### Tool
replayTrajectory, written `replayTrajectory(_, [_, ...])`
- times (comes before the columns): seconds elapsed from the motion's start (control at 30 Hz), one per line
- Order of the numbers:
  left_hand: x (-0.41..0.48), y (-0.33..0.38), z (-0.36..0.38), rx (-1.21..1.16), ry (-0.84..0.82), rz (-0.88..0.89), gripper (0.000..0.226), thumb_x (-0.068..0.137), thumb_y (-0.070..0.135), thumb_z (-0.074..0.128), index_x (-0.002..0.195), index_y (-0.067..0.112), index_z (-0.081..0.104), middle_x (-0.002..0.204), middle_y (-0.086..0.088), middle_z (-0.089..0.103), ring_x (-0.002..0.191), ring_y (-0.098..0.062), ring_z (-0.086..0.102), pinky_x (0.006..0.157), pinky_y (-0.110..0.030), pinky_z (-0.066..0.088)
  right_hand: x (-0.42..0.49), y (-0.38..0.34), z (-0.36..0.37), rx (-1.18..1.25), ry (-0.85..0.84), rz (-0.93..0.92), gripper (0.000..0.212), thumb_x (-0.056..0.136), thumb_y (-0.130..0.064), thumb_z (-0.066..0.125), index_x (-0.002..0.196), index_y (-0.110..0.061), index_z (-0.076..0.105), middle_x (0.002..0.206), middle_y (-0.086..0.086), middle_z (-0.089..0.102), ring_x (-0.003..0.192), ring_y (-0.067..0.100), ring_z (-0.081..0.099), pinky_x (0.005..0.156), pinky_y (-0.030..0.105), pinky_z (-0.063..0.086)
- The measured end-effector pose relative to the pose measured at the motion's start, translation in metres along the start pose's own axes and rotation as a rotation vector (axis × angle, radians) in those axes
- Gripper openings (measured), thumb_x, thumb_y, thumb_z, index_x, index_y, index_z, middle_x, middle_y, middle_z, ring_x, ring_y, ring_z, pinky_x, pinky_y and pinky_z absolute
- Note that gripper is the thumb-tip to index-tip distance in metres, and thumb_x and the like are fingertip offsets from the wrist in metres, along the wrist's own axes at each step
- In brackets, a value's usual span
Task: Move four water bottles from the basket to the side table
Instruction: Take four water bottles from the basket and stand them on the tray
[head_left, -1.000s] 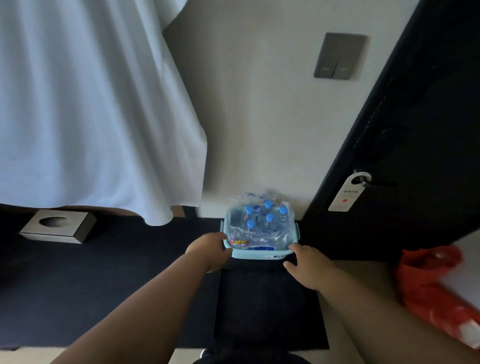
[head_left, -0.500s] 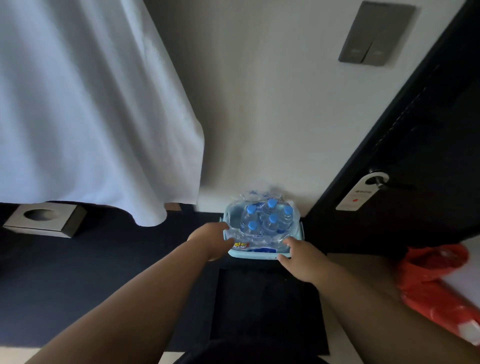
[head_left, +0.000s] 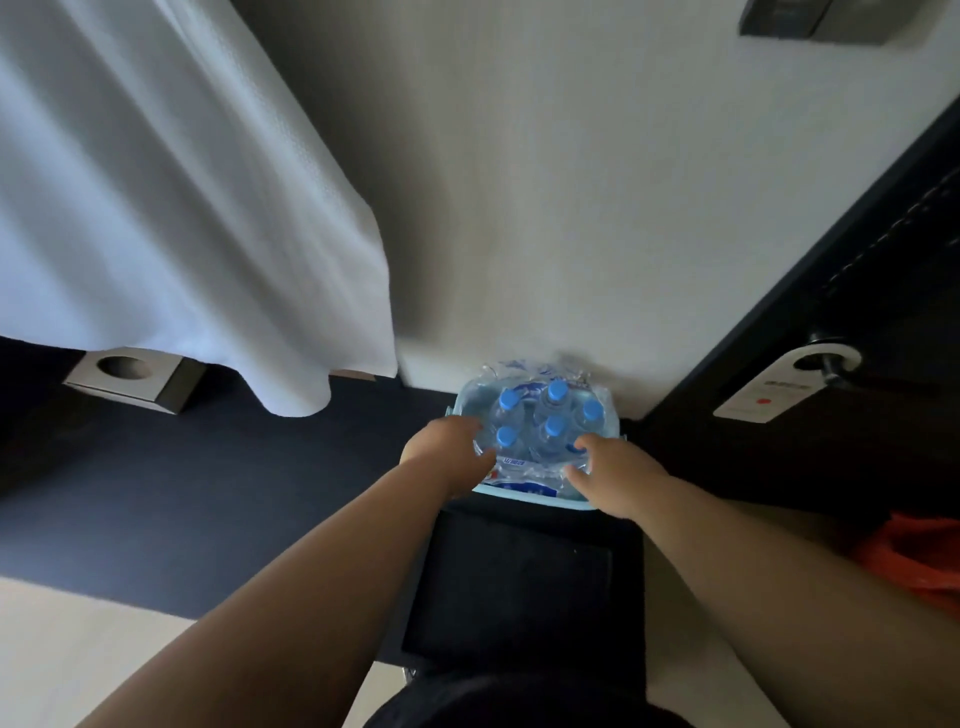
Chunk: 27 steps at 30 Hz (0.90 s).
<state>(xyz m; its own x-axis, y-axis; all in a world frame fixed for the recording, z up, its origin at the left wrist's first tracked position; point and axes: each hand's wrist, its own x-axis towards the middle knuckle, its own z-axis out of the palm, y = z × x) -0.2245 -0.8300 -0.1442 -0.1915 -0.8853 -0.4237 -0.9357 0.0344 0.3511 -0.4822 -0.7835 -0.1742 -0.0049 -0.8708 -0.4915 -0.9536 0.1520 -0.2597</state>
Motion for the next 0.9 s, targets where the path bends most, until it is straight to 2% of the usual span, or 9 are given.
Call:
replayTrajectory(0.13, [0.02, 0.015, 0.008, 0.055, 0.021, -0.025, 0.039, 0.083, 0.055, 0.057, 0.115, 0.033, 0.062, 0.108, 0.005, 0.066, 0.092, -0.019, 0.062, 0.076, -0.038, 0.055, 0.022, -0.002, -0.005, 0.009, 0.028, 0.017, 0.05, 0.098, -0.056, 0.049, 0.137, -0.025, 0.051, 0.11, -0.001, 0.066, 0.086, 0.017, 0.064, 0.073, 0.036, 0.054])
replayTrajectory(0.27, [0.037, 0.022, 0.016, 0.151, 0.006, -0.023, 0.027, 0.085, 0.045, 0.057, 0.107, 0.03, 0.062, 0.099, 0.004, 0.066, 0.081, -0.019, 0.055, 0.065, -0.033, 0.045, 0.041, -0.006, -0.008, 0.001, 0.031, 0.037, 0.041, 0.098, -0.05, 0.05, 0.131, -0.026, 0.053, 0.098, -0.004, 0.061, 0.075, 0.013, 0.056, 0.06, 0.032, 0.043])
replayTrajectory(0.33, [0.042, 0.023, 0.021, 0.184, -0.007, -0.009, 0.023, 0.085, 0.042, 0.059, 0.105, 0.031, 0.064, 0.094, 0.004, 0.065, 0.078, -0.019, 0.056, 0.063, -0.032, 0.043, 0.048, -0.009, -0.007, 0.009, 0.038, 0.049, 0.038, 0.097, -0.047, 0.05, 0.129, -0.025, 0.053, 0.096, -0.006, 0.061, 0.076, 0.014, 0.058, 0.059, 0.033, 0.043])
replayTrajectory(0.4, [0.046, 0.022, 0.029, 0.207, -0.007, 0.011, 0.023, 0.086, 0.044, 0.06, 0.105, 0.032, 0.064, 0.086, 0.006, 0.059, 0.075, -0.018, 0.055, 0.062, -0.031, 0.042, 0.053, -0.012, -0.003, 0.026, 0.044, 0.056, 0.04, 0.098, -0.046, 0.051, 0.132, -0.025, 0.051, 0.107, -0.002, 0.065, 0.086, 0.02, 0.062, 0.068, 0.036, 0.05])
replayTrajectory(0.47, [0.05, 0.022, 0.036, 0.212, 0.0, 0.026, 0.025, 0.087, 0.046, 0.059, 0.106, 0.031, 0.063, 0.087, 0.006, 0.06, 0.077, -0.018, 0.058, 0.064, -0.032, 0.046, 0.056, -0.016, 0.002, 0.04, 0.054, 0.058, 0.04, 0.097, -0.048, 0.051, 0.131, -0.027, 0.051, 0.109, 0.0, 0.065, 0.087, 0.021, 0.062, 0.068, 0.036, 0.05])
replayTrajectory(0.57, [0.058, 0.021, 0.047, 0.242, 0.017, 0.04, 0.026, 0.088, 0.05, 0.058, 0.105, 0.031, 0.06, 0.092, 0.004, 0.064, 0.081, -0.021, 0.061, 0.067, -0.033, 0.047, 0.061, -0.019, 0.011, 0.053, 0.06, 0.072, 0.039, 0.097, -0.051, 0.053, 0.129, -0.029, 0.049, 0.097, -0.004, 0.06, 0.076, 0.016, 0.057, 0.053, 0.03, 0.037])
replayTrajectory(0.63, [0.064, 0.021, 0.053, 0.271, 0.032, 0.057, 0.023, 0.088, 0.049, 0.058, 0.102, 0.03, 0.06, 0.088, 0.003, 0.065, 0.077, -0.021, 0.059, 0.067, -0.033, 0.043, 0.064, -0.02, 0.016, 0.056, 0.076, 0.081, 0.04, 0.097, -0.051, 0.054, 0.128, -0.028, 0.048, 0.088, -0.007, 0.056, 0.07, 0.013, 0.054, 0.049, 0.029, 0.032])
replayTrajectory(0.9, [0.064, 0.015, 0.075, 0.223, 0.16, 0.085, 0.011, 0.09, 0.04, 0.06, 0.099, 0.034, 0.059, 0.082, 0.007, 0.063, 0.074, -0.018, 0.054, 0.081, -0.036, 0.04, 0.069, -0.021, 0.028, 0.022, 0.118, 0.057, 0.03, 0.1, -0.044, 0.055, 0.122, -0.024, 0.048, 0.079, -0.002, 0.052, 0.076, 0.023, 0.057, 0.054, 0.032, 0.036])
